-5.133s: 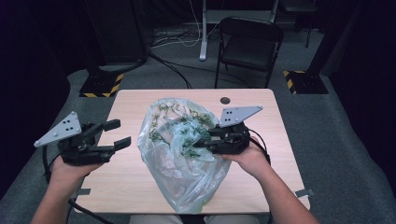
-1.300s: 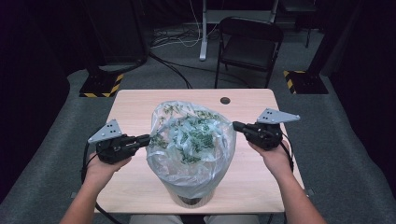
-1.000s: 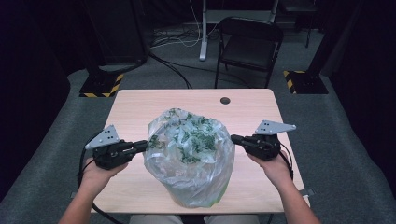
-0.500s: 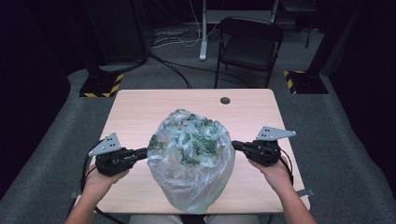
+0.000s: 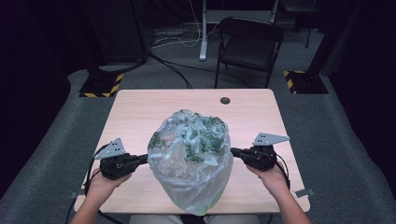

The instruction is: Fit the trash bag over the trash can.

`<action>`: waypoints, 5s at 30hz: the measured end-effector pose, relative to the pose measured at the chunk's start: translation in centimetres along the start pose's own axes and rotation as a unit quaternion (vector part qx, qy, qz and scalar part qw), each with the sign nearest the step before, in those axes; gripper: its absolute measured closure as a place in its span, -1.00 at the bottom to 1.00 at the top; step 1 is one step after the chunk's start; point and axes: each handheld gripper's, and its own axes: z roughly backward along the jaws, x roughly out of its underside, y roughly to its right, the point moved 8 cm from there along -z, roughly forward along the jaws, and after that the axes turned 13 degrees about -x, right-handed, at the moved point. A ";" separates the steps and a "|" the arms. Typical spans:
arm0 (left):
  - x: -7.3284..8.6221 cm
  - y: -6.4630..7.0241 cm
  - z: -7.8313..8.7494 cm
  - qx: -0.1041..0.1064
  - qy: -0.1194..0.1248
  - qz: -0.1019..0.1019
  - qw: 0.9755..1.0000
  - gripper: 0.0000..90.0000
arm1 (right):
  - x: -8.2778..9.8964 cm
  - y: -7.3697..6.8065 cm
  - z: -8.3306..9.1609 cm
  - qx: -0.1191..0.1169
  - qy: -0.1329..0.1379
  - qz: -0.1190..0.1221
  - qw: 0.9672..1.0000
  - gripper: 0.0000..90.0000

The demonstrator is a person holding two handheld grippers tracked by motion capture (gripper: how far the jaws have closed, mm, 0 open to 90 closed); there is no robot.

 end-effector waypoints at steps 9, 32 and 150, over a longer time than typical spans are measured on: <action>1.0 -1.0 0.5 -0.012 -0.004 0.016 1.000 0.99 | -0.7 -1.3 1.2 -0.014 0.030 0.006 0.999 1.00; -2.9 3.0 4.1 0.060 0.070 -0.030 0.995 0.09 | -2.1 -1.7 2.6 0.003 0.031 0.021 0.999 0.58; -10.0 6.9 -0.3 0.095 -0.028 -0.093 0.991 -0.05 | -11.9 -6.5 -3.1 -0.101 -0.060 0.109 0.987 0.22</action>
